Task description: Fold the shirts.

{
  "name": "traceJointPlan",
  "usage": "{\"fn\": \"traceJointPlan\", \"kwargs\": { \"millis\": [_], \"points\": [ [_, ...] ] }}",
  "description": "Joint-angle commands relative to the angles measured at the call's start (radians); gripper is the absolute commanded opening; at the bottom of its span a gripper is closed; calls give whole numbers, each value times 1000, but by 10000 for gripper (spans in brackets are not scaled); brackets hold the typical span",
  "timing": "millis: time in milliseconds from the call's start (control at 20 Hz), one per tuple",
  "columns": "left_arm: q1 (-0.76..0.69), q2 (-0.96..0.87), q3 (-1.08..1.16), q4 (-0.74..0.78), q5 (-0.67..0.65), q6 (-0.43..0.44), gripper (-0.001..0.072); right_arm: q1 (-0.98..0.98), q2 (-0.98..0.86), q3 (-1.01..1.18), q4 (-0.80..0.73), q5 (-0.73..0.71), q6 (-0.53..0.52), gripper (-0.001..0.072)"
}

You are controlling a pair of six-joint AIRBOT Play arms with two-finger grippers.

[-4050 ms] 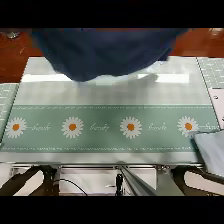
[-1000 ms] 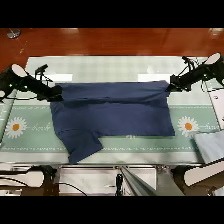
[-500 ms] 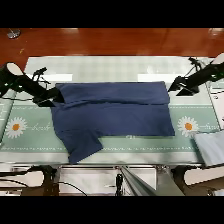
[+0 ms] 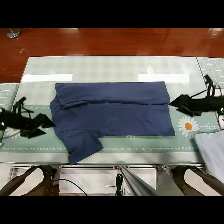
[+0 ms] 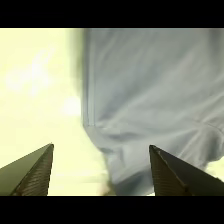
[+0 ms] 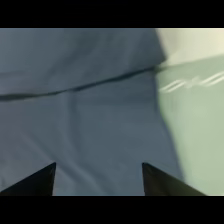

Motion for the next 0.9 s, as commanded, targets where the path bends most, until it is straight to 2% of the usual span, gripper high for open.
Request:
{"fn": "traceJointPlan", "kwargs": {
  "millis": [0, 150, 450, 550, 700, 750, 800, 850],
  "points": [
    [55, 93, -187, -143, 77, 38, 706, -5, 108, -170, 159, -37, -79, 621],
    [39, 92, -250, -239, 91, 93, 706, -5, 114, -175, 164, -22, -79, 621],
    [-47, 92, -312, -288, 132, 121, 706, -5, 114, -175, 196, -23, -79, 621],
    [-96, 91, -333, -387, 165, 182, 706, -9, 114, -174, 212, -38, -79, 621],
    [-186, 79, -346, -414, 201, 209, 701, -129, 114, -136, 167, -27, -44, 621],
    [-195, 75, -344, -414, 198, 212, 590, -194, 114, -117, 87, 3, -24, 621],
    [-194, 76, -344, -414, 194, 212, 208, -248, 114, -108, -17, 47, -1, 621],
    [-194, 77, -343, -415, 193, 220, 26, -294, 114, -112, -139, 98, 33, 621]
  ]
}}
